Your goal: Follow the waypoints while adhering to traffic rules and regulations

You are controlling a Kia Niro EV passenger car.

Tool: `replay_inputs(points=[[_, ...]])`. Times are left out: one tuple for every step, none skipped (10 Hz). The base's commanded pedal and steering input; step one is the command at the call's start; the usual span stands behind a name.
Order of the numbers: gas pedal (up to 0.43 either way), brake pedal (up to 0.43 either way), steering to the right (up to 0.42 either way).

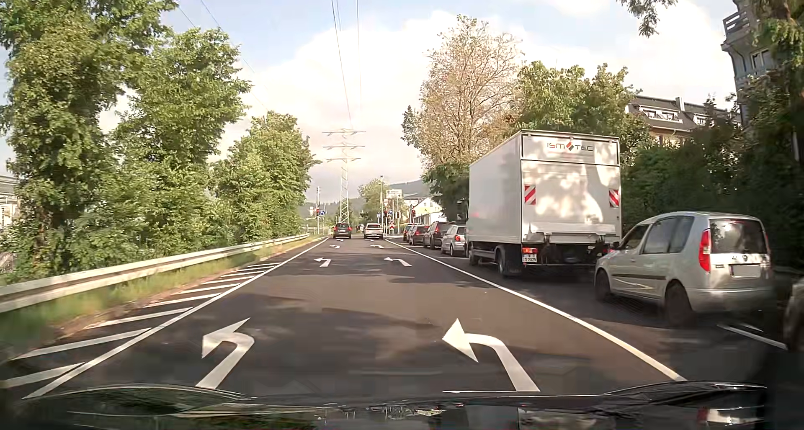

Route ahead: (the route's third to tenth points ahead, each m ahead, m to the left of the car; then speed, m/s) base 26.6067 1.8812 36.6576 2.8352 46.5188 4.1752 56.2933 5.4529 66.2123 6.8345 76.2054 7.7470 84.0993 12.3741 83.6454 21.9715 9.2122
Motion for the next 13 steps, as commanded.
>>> replay_inputs(points=[[0.028,0.000,0.000],[0.028,0.000,-0.002],[0.028,0.000,-0.003],[0.028,0.000,-0.004],[0.028,0.000,-0.005],[0.028,0.000,-0.007],[0.028,0.000,-0.010],[0.028,0.000,-0.014],[0.028,0.000,-0.016],[0.028,0.000,-0.019],[0.020,0.000,-0.021],[0.008,0.000,-0.023],[0.000,0.000,-0.026]])
